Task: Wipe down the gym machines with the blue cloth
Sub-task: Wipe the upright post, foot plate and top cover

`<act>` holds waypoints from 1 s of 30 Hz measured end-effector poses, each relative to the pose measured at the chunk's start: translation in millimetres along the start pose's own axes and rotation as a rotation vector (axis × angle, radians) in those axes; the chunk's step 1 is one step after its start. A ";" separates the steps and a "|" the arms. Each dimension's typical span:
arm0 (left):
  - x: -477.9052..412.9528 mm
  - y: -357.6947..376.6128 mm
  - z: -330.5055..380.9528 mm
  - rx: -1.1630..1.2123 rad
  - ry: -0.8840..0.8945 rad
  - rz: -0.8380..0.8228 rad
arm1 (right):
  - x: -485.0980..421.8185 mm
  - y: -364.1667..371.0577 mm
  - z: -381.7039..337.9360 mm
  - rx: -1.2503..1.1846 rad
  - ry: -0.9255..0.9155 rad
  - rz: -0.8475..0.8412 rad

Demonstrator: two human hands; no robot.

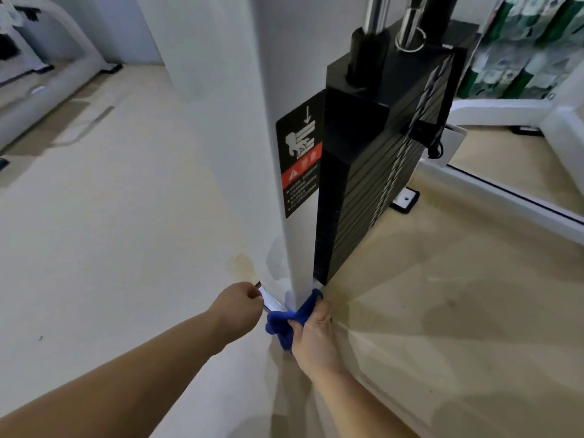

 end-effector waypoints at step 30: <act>-21.3 -1.1 -80.4 -0.050 0.179 0.168 | 1.0 -13.2 24.3 0.399 0.047 -0.161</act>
Point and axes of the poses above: each hand's wrist, its own x-axis away from the middle knuckle, its own y-axis out of the palm, z = x × y, the point moved 8 cm from there along -x, towards the middle knuckle, and after that the axes turned 5 degrees about y, right-handed, at the moved point
